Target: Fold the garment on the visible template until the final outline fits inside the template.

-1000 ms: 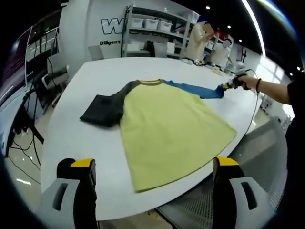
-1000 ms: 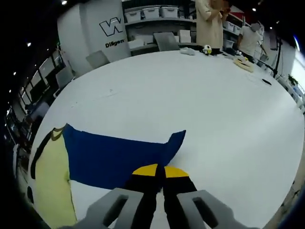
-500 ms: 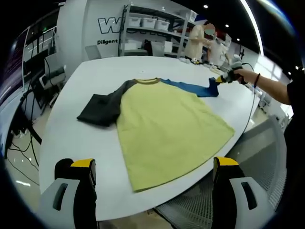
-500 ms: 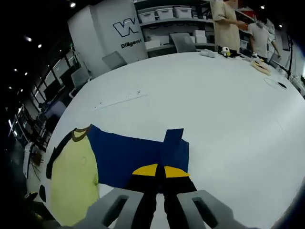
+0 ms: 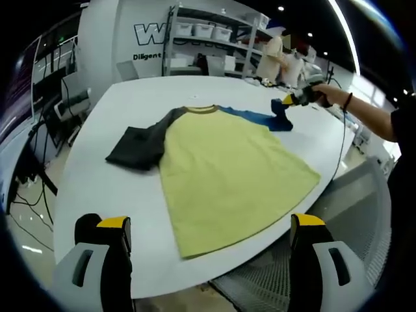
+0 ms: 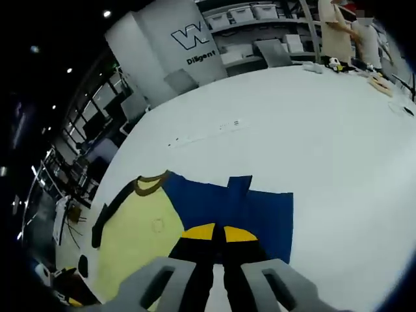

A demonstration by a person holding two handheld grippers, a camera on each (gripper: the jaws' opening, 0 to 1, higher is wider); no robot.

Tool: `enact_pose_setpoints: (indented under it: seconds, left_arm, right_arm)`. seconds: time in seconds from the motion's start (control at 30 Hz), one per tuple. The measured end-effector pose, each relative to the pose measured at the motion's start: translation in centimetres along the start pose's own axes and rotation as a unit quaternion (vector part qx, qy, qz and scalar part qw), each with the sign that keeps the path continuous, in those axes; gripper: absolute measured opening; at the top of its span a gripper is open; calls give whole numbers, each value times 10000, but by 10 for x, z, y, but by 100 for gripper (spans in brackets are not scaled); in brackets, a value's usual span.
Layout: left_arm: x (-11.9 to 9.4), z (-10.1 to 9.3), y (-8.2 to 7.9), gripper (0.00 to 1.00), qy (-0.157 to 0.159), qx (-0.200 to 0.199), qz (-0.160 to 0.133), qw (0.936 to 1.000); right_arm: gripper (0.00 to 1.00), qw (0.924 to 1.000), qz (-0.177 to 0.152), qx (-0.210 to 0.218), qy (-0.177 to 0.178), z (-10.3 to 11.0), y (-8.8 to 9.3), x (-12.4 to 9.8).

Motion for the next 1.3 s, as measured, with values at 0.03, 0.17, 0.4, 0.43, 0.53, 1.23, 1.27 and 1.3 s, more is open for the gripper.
enact_pose_setpoints:
  seconds: [0.03,0.17,0.4,0.43,0.53,1.23,1.27,1.3]
  left_arm:
    - [0,0,0,99,2,5,-13,10000]
    - [-2,0,-1,98,-29,-13,-89,10000]
    - [-2,-1,1,98,-38,-5,-35,10000]
    - [-3,0,1,98,-43,-13,-19,10000]
    - [-3,0,2,98,-72,2,9,10000]
    - [-4,0,3,97,-49,-48,51,10000]
    - [-4,0,3,97,-46,-56,66,10000]
    - [-4,-1,3,97,-37,-57,70,10000]
  right_arm:
    - [0,10000,26,-27,-32,6,1,2]
    - [0,9997,19,-88,-225,30,5,9]
    - [0,9984,93,-130,-534,64,14,19]
    - [0,9981,98,-133,-600,70,14,21]
    - [0,9970,99,-96,-756,83,17,24]
    - [0,9892,276,-79,-1438,163,29,47]
    - [0,9887,298,-113,-1462,168,30,48]
    - [0,9888,303,-125,-1458,172,30,49]
Point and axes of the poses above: the point that each gripper's makers call its tool centre point, and the gripper's own axes: x roughly forward along the fingers, z roughly to its left, y roughly out of its underside, the point moved 9 cm from there along -x, roughly backward along the fingers, and after that the axes turned 2 degrees about x, right-handed, at the moved point
